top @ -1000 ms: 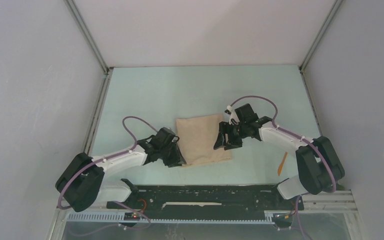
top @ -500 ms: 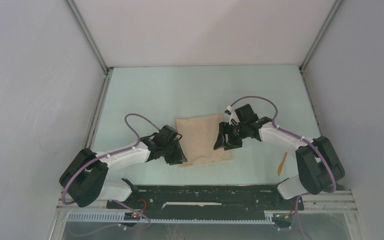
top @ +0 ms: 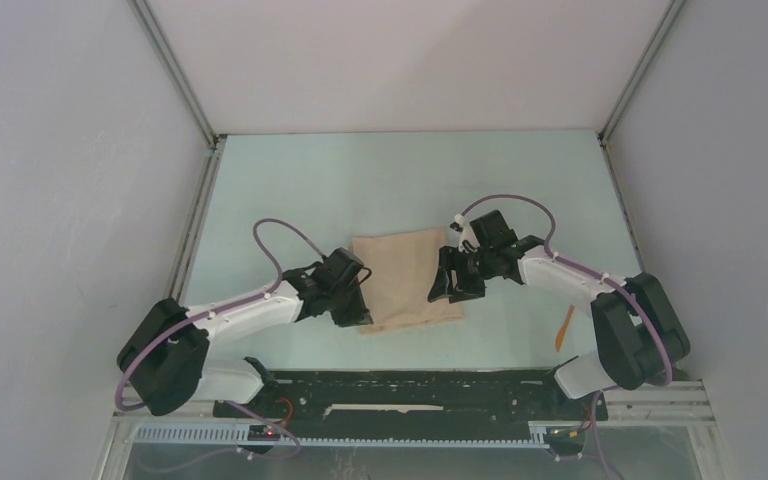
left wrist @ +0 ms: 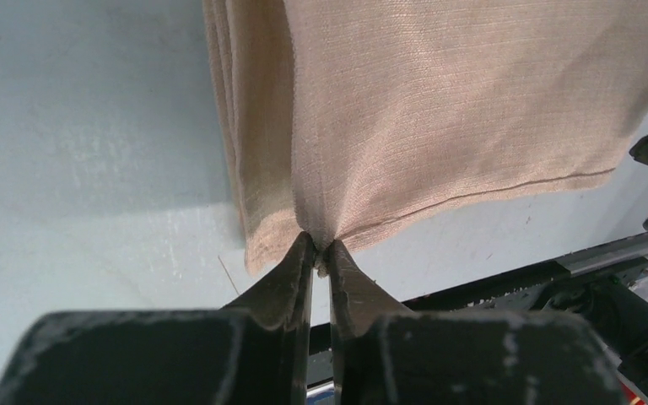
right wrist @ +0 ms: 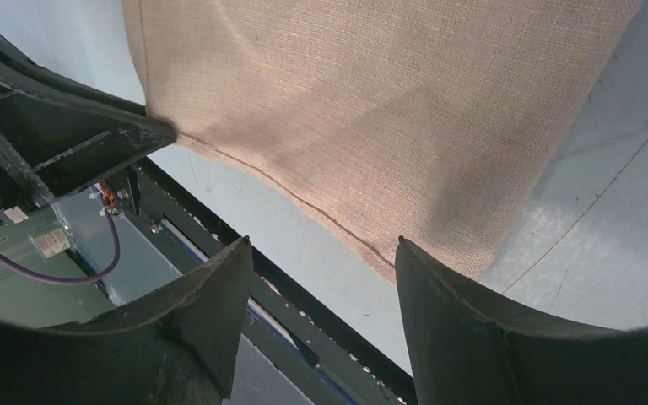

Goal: Fold the napkin into a case and place the utensils inside
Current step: Smooth out the square-folded napkin at the center of the board.

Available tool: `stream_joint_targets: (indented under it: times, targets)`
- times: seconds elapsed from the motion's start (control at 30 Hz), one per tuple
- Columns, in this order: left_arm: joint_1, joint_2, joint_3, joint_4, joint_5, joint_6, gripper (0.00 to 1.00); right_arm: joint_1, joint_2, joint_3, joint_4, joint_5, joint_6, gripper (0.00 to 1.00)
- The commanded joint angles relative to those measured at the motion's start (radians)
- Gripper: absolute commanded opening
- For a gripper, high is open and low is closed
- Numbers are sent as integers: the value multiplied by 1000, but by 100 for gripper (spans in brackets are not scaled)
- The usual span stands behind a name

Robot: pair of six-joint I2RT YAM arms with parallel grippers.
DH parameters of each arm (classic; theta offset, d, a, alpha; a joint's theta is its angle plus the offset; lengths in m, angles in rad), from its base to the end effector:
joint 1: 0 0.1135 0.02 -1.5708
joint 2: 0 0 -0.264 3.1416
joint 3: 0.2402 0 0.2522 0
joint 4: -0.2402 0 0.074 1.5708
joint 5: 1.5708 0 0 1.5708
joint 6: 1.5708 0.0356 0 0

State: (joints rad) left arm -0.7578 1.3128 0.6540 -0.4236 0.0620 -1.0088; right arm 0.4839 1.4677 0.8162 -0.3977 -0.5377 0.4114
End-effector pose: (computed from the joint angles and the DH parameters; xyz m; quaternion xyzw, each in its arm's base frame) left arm 0.1688 -0.1628 0.1695 -0.1140 0.9632 -0.2059 0.1301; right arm 0.2359 0.1446 0.1846 -0.1022 0.9284 0.3390 0.1130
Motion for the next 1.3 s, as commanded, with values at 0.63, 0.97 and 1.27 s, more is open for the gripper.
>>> stream_joint_targets:
  times: [0.63, 0.97, 1.27]
  targets:
    - [-13, -47, -88, 23, 28, -5, 19, -10, 99, 0, 81, 7, 41, 71]
    - [-13, -215, -88, -53, -21, 70, 44, -17, 114, 0, 46, 39, 16, 70]
    - [-6, -246, -74, -112, -53, 103, 58, 20, 49, 18, 30, 0, 22, 71]
